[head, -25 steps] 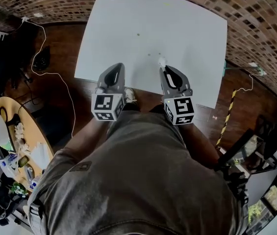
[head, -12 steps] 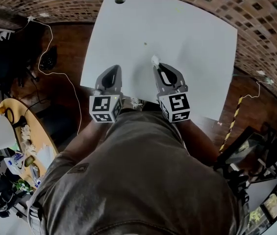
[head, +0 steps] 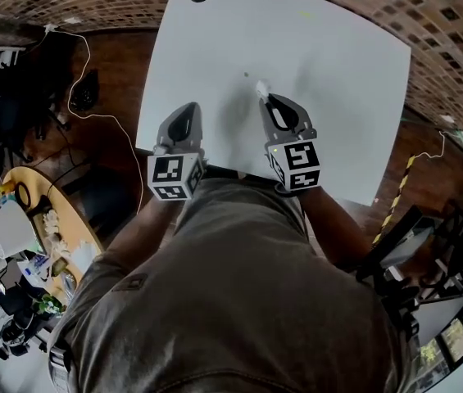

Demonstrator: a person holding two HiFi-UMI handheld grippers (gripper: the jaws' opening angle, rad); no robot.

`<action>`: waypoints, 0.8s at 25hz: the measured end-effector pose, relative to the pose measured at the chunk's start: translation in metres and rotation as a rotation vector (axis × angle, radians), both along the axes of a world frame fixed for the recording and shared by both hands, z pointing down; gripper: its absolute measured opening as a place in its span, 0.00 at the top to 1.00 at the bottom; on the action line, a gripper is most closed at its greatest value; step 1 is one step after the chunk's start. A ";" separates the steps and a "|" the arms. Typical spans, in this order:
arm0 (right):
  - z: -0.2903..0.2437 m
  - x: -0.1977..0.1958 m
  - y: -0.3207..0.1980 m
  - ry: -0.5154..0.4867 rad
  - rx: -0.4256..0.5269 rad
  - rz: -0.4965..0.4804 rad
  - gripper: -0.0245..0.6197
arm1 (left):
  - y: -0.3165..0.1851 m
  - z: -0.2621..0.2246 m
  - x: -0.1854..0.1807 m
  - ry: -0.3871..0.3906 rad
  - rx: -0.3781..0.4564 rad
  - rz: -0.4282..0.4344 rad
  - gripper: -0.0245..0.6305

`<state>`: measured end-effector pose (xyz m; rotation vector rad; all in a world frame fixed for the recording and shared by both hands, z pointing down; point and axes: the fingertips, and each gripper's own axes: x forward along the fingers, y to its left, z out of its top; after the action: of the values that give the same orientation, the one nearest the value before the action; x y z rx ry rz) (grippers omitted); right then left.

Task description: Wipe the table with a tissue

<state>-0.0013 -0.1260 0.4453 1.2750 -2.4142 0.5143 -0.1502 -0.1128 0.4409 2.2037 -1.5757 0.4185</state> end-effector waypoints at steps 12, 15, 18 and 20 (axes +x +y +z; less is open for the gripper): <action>0.061 -0.006 -0.040 0.116 -0.156 0.123 0.87 | -0.034 0.056 -0.019 0.050 -0.093 0.095 0.96; 0.077 -0.005 -0.049 0.147 -0.195 0.134 0.87 | -0.038 0.068 -0.023 0.063 -0.120 0.098 0.96; 0.091 0.002 -0.054 0.181 -0.240 0.144 0.87 | -0.040 0.078 -0.025 0.071 -0.153 0.096 0.96; 0.099 0.004 -0.059 0.195 -0.260 0.152 0.87 | -0.045 0.084 -0.028 0.071 -0.161 0.100 0.96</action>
<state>0.0028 -0.1852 0.5441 1.3314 -2.0270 0.6872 -0.1783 -0.1574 0.5248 2.1556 -1.3504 0.4742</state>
